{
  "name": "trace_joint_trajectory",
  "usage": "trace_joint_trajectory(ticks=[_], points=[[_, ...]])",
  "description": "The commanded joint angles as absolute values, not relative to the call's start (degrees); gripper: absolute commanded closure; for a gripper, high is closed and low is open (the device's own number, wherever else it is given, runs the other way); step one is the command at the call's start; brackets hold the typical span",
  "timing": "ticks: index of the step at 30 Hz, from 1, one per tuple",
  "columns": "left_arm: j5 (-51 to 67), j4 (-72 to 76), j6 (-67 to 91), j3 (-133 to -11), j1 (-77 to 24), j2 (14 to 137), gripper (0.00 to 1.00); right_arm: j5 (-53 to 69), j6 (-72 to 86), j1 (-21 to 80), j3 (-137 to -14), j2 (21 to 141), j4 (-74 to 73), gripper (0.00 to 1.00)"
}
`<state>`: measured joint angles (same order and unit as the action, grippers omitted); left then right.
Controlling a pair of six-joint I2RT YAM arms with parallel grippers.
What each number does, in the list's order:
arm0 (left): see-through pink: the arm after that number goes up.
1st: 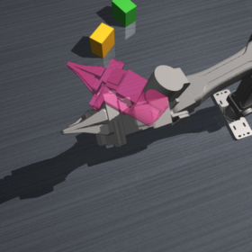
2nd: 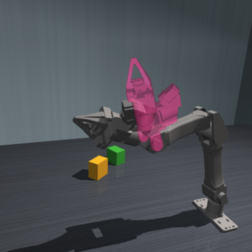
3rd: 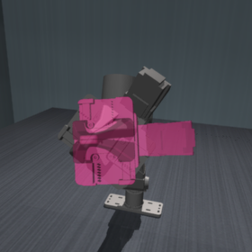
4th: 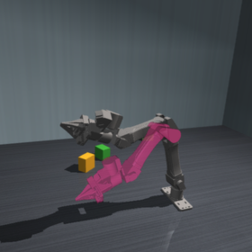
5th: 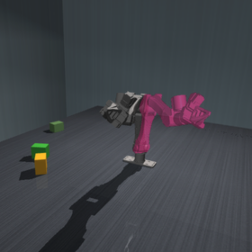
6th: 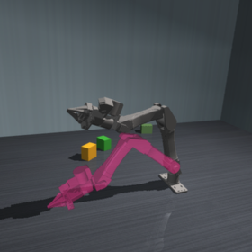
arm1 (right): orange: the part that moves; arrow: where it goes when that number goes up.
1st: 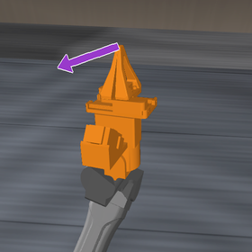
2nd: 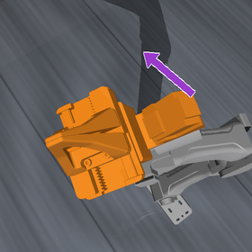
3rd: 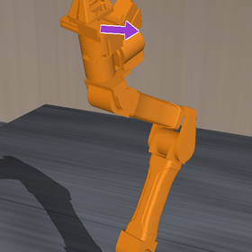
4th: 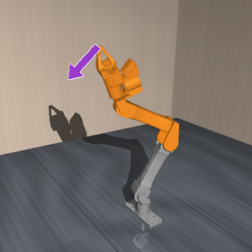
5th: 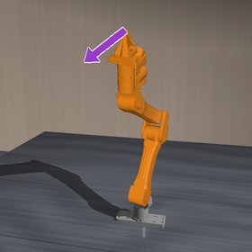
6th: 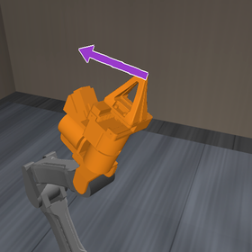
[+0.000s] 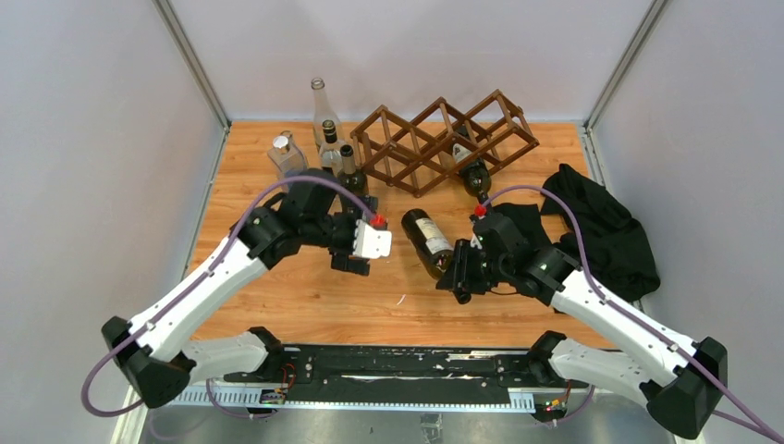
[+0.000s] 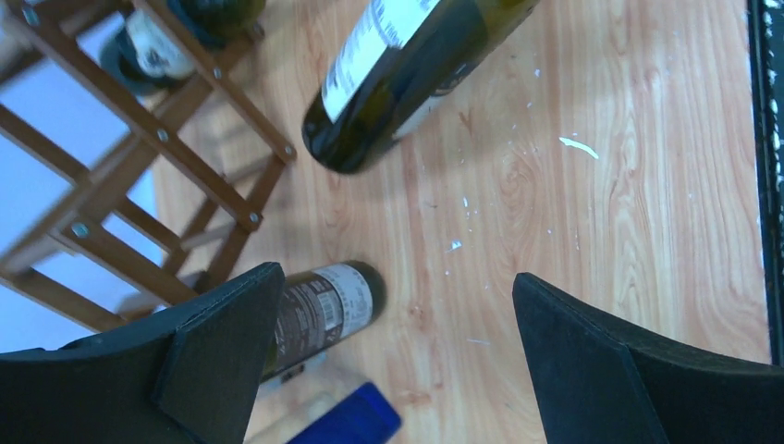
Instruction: Take the wine bottle off the wine rack
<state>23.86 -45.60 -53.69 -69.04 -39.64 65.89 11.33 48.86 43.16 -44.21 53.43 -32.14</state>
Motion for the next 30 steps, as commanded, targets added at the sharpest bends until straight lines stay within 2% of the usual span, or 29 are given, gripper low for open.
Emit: trace_joint_trajectory(ticks=[1,8,14,21,24,25,27,29,30], points=[[23.5,-46.4,-66.5,-65.2,-43.9,59.6,0.0,17.9,47.3,47.5,-53.6,53.8,-37.7,1.0],[21.1,-36.8,-62.5,-57.8,-51.0,55.2,0.0,19.5,47.4,56.4,-64.4,61.3,-43.8,1.0],[20.1,-36.4,-60.1,-53.1,-54.8,51.1,0.0,19.4,45.9,60.8,-76.4,68.9,-46.7,1.0],[16.8,-35.4,-56.9,-50.7,-55.7,49.7,0.0,22.1,44.5,63.3,-84.8,76.0,-47.0,1.0],[14.8,-33.5,-56.0,-49.8,-55.7,49.0,0.09,22.9,44.3,63.5,-86.3,77.6,-47.9,1.0],[14.5,-33.0,-55.7,-49.4,-55.7,48.6,0.14,22.8,44.3,63.5,-86.5,77.7,-48.2,0.94],[14.2,-32.0,-54.9,-48.6,-55.7,47.9,0.24,22.3,43.4,63.5,-87.1,77.5,-48.2,0.75],[14.3,-31.2,-52.9,-48.3,-55.6,47.7,0.34,20.7,42.4,63.5,-87.3,76.8,-48.2,0.63],[14.9,-31.2,-52.3,-48.4,-55.6,47.8,0.43,19.0,42.2,63.4,-87.1,76.1,-48.1,0.55]])
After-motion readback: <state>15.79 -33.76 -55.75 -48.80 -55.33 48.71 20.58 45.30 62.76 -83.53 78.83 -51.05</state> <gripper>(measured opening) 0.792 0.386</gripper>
